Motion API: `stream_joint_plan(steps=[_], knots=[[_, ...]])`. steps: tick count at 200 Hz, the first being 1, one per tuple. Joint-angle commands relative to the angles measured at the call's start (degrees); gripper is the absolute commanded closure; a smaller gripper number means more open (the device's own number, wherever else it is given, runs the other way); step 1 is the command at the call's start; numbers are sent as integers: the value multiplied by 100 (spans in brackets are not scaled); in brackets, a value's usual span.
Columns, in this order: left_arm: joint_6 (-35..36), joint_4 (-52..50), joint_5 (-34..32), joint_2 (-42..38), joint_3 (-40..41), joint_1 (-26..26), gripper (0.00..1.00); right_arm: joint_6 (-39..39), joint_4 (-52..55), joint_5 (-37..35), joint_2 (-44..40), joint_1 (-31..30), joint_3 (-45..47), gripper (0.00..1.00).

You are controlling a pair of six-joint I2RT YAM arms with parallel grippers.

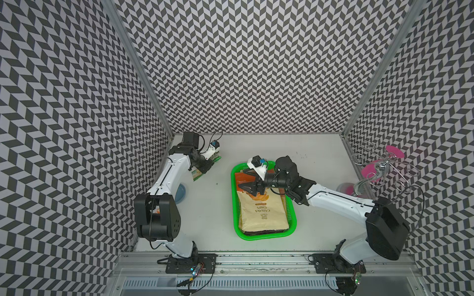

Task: Put the potato chips into the basket
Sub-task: Pick up the potato chip from the corner of the board.

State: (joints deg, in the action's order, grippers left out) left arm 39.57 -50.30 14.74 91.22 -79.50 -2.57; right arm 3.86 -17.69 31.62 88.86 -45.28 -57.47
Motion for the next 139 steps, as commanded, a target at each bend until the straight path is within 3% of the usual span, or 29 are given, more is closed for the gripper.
stream_joint_plan(steps=[1, 52, 139], knots=[[476, -424, 372, -334, 206, -75, 100, 958, -1020, 44, 319, -69, -88, 21], [911, -779, 603, -827, 533, -153, 100, 1869, -1393, 213, 1078, -108, -478, 20], [985, -875, 652, -956, 506, -159, 100, 2158, -1039, 183, 2207, -374, -1648, 29]])
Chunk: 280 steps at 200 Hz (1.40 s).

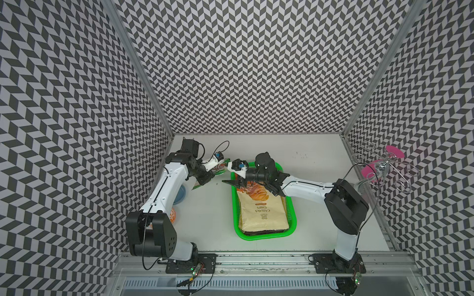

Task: Put the potato chips into the basket
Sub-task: Pick up the potato chip from the corner of the board.

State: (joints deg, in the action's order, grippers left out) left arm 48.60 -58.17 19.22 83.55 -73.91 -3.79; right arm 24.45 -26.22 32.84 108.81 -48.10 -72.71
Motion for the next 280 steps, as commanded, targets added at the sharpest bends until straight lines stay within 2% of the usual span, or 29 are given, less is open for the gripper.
stream_joint_plan(steps=[1, 74, 106, 118, 165, 195, 228, 259, 280], knots=[[81, -89, 200, -190, -53, -35, 100, 97, -193, 58, 220, -98, -127, 29], [71, -118, 304, -373, -66, -34, 100, 88, 11, -219, 552, -278, -400, 36], [73, -136, 306, -408, -53, -33, 100, 95, -83, -511, 577, -349, -427, 46], [79, -165, 320, -435, -45, -29, 100, 94, -140, -645, 579, -358, -406, 44], [167, -235, 295, -484, 23, -33, 100, 288, -209, -1260, 527, -367, -362, 27], [218, -259, 284, -522, 87, -28, 100, 373, -231, -1677, 486, -361, -306, 27], [229, -288, 275, -524, 61, -31, 100, 587, 8, -1577, 482, -353, -330, 28], [220, -292, 279, -544, -5, -32, 100, 551, 14, -1365, 504, -354, -279, 32], [213, -311, 325, -558, -18, -29, 100, 458, -106, -1304, 499, -358, -237, 40]])
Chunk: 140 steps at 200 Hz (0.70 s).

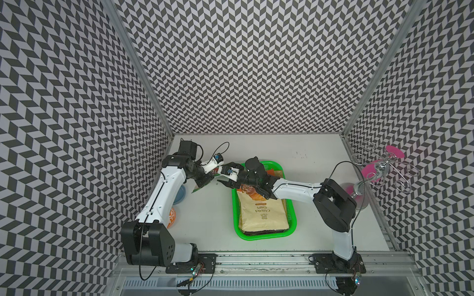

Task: Put the potato chips into the basket
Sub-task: Pick up the potato chip from the corner of the board.

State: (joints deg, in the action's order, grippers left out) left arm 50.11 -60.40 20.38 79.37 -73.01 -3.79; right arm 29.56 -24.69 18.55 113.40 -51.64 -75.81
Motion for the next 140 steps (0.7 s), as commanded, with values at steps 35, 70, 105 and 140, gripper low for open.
stream_joint_plan(steps=[35, 70, 105, 140], knots=[[56, -46, 220, -182, -86, -17, 100, -85, -244, 158, 24, -5, 19, 87], [37, -44, 213, -241, -158, 140, 58, -160, -257, 105, -54, -4, 25, 100], [497, -264, 208, -307, -122, 609, 19, -311, -213, 81, -93, 0, 8, 100], [845, -453, 219, -462, 222, 845, 16, -459, -65, 152, -152, -4, -69, 100]])
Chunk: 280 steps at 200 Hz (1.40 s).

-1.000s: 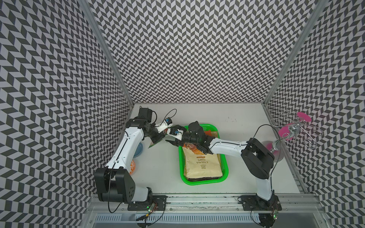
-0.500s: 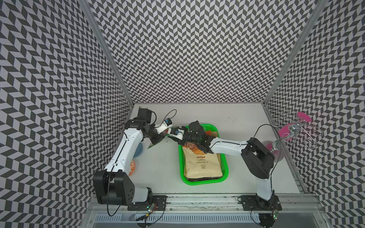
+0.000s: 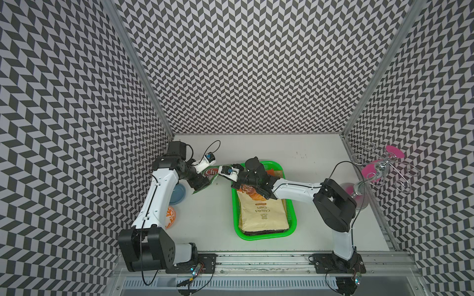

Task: Put the potato chips into the basket
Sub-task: Pick up the potato chip from the corner of the board.

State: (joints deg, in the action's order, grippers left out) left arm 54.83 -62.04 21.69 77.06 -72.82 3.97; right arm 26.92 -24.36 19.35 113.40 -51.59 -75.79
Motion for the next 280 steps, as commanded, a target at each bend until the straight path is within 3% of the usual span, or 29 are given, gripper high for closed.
stream_joint_plan(steps=[1, 74, 91, 120, 138, 174, 227, 280], knots=[[376, -290, 89, -246, 218, 69, 16, -199, -92, 65, -148, -9, -74, 100], [512, 226, -212, -830, 1282, 87, 19, -505, 61, 39, -143, -9, -299, 100], [459, 430, -343, -917, 1445, 121, 27, -527, 63, 33, -151, -6, -318, 100], [295, 707, -558, -844, 1397, 269, 65, -631, 107, 66, -216, -9, -364, 100], [71, 900, -559, -781, 1110, 429, 100, -649, 117, 53, -294, -9, -392, 100], [-449, 848, 12, -682, -272, 905, 100, -711, 605, -150, -416, -16, -919, 100], [-1435, 918, 439, -689, -1953, 921, 100, -884, 968, -411, -853, -17, -1642, 100], [-1474, -457, 1436, -175, -4041, 793, 100, -925, 1380, -954, -1732, -8, -1667, 100]])
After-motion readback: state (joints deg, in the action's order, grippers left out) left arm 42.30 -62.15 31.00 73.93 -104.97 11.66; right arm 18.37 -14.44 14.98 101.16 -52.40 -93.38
